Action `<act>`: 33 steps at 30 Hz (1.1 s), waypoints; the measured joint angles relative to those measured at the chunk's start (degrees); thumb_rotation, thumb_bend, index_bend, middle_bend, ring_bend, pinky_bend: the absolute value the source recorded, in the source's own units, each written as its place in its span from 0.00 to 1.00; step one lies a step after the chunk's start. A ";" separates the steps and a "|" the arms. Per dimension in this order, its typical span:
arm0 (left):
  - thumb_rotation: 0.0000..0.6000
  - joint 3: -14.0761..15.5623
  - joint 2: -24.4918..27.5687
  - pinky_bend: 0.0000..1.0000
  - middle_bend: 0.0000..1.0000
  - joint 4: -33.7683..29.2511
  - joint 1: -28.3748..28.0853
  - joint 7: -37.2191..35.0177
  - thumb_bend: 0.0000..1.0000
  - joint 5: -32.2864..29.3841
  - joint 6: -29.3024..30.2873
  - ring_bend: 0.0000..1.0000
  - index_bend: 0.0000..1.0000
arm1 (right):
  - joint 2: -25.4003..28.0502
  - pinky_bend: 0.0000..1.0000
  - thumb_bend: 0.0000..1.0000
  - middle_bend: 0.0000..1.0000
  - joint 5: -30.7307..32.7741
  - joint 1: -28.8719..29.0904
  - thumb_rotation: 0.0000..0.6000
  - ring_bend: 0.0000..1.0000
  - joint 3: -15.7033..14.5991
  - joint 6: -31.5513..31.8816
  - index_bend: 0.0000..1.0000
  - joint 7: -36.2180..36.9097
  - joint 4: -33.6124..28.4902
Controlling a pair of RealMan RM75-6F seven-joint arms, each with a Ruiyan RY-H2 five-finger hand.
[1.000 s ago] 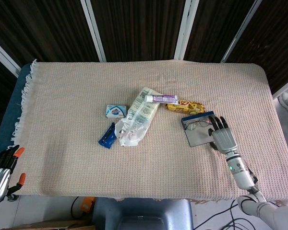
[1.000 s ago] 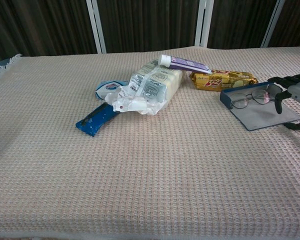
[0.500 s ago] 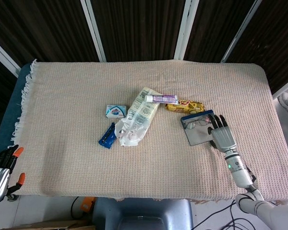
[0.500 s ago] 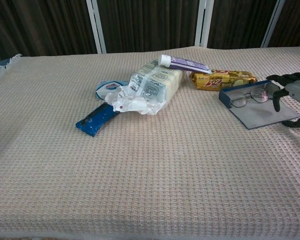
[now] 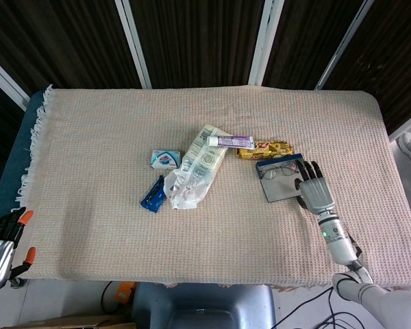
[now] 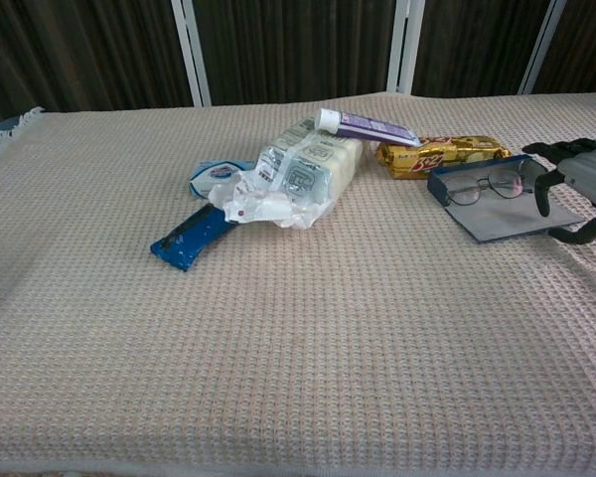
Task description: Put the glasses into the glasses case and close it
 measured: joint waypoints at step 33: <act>1.00 0.06 0.07 0.09 0.00 0.24 0.02 -0.38 0.45 0.42 0.09 0.00 0.00 | -2.75 0.00 0.65 0.15 1.43 3.44 1.00 0.00 1.98 -1.83 0.71 0.23 3.17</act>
